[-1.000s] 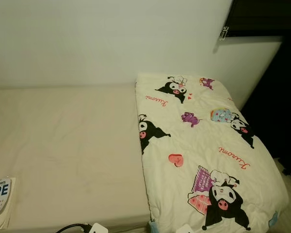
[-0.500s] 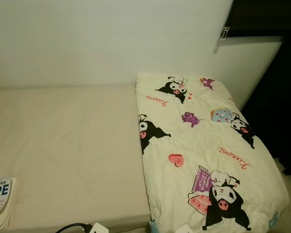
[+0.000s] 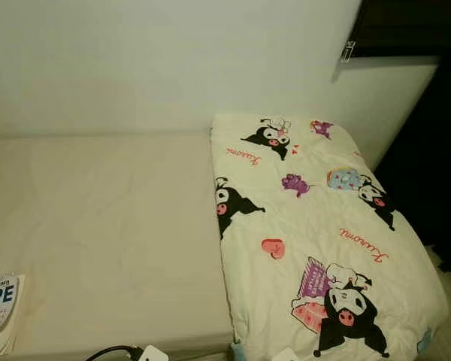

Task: Clean up the room

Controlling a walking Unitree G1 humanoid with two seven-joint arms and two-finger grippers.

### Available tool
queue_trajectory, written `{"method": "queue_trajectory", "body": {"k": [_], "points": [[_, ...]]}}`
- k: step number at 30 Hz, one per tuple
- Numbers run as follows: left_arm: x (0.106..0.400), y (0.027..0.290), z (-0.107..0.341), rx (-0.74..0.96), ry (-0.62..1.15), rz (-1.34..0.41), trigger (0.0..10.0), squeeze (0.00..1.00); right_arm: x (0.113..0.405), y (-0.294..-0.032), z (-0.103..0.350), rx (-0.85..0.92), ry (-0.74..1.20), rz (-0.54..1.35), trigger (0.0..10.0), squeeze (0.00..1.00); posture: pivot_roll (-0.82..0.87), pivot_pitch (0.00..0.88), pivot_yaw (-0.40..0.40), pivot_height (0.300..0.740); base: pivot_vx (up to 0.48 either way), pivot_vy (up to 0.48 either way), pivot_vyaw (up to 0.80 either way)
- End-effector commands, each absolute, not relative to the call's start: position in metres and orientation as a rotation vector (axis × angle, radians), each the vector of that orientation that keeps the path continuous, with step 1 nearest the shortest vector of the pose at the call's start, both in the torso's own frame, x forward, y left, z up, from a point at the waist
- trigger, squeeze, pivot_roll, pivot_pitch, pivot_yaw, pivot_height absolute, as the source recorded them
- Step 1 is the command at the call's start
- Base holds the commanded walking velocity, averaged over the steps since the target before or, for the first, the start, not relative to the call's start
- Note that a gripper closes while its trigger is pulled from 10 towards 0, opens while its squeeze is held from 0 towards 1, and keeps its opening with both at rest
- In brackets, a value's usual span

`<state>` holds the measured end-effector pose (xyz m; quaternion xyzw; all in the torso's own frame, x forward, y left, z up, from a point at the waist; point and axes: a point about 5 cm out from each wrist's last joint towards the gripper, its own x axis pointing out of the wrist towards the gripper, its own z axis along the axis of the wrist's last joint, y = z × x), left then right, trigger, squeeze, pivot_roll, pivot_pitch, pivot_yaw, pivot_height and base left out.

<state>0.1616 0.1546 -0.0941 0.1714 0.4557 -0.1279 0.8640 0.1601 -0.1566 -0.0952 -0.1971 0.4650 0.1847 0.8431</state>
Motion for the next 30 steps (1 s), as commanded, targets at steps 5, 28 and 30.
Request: {"method": "queue_trajectory", "body": {"k": [5,28,30], "points": [[0.1554,0.1581,-0.097,0.368,0.982,-0.265,10.0,0.0,0.1442,-0.1532,-0.102,-0.407,1.037,0.409,10.0,0.0,-0.02,0.0,0.054,0.74,0.0,0.0,0.0],[0.1576,0.1574,-0.0963,0.369,0.981,-0.267,10.0,0.0,0.1393,-0.157,-0.1038,-0.415,1.053,0.396,10.0,0.0,-0.03,0.0,0.055,0.74,0.0,0.0,0.0],[0.157,0.1577,-0.0965,0.367,0.983,-0.263,10.0,0.0,0.1391,-0.1572,-0.1038,-0.417,1.054,0.397,10.0,0.0,-0.03,0.0,0.054,0.74,0.0,0.0,0.0]]}}
